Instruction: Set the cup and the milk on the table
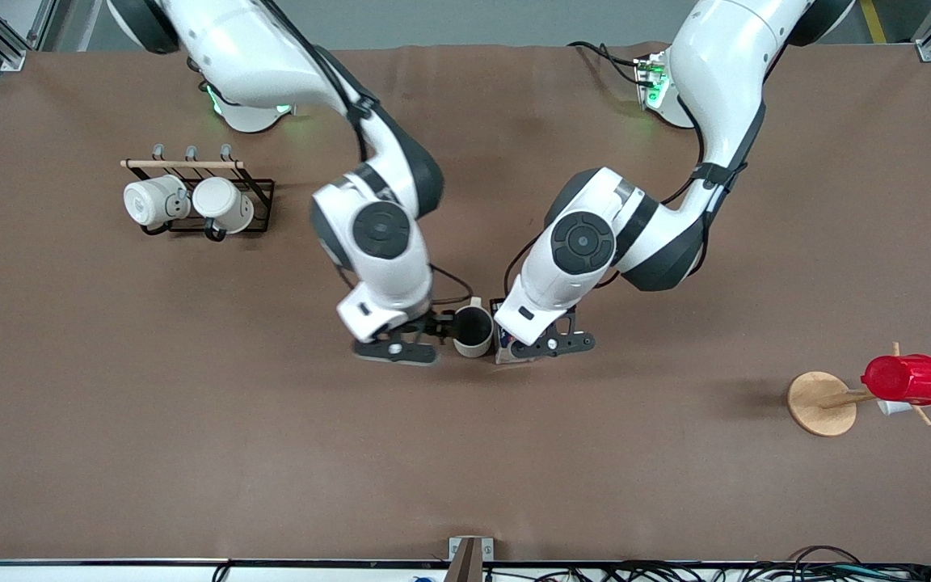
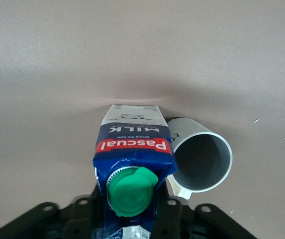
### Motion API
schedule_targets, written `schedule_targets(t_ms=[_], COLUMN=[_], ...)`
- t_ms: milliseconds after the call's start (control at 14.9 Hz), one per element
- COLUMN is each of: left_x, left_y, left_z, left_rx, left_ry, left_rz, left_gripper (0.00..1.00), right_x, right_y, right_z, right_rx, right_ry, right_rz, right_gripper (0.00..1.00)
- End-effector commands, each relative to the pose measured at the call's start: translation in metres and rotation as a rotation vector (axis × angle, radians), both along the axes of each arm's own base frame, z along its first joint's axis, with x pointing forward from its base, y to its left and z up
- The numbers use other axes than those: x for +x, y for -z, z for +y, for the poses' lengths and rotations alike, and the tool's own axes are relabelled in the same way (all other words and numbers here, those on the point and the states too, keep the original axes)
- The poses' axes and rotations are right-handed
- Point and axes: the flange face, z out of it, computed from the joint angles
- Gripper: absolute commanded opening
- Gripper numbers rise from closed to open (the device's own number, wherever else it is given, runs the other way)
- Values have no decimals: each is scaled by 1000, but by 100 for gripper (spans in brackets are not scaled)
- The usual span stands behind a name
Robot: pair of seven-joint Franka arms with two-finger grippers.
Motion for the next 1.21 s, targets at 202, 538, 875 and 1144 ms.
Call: schedule_targets(t_ms=[202,538,875,1144], left_x=[11,28,14,-15], left_y=[-33,-139,-243,-290], left_z=[9,96,221,312], left_rx=[-4,40,130,173], left_ry=[-16,-103,-128,49], left_rz=[-60,-118,-129,-74], left_gripper=[100,100,100,100], right_x=[1,-18,-59,-75], right_y=[-147,-222,-250,-255], right_z=[-198,-348,-433,-491], right_rx=[-23,-45,-61,45], right_ry=[194,239,179,105], right_rz=[-2,8,57,75], right_gripper=[100,100,100,100])
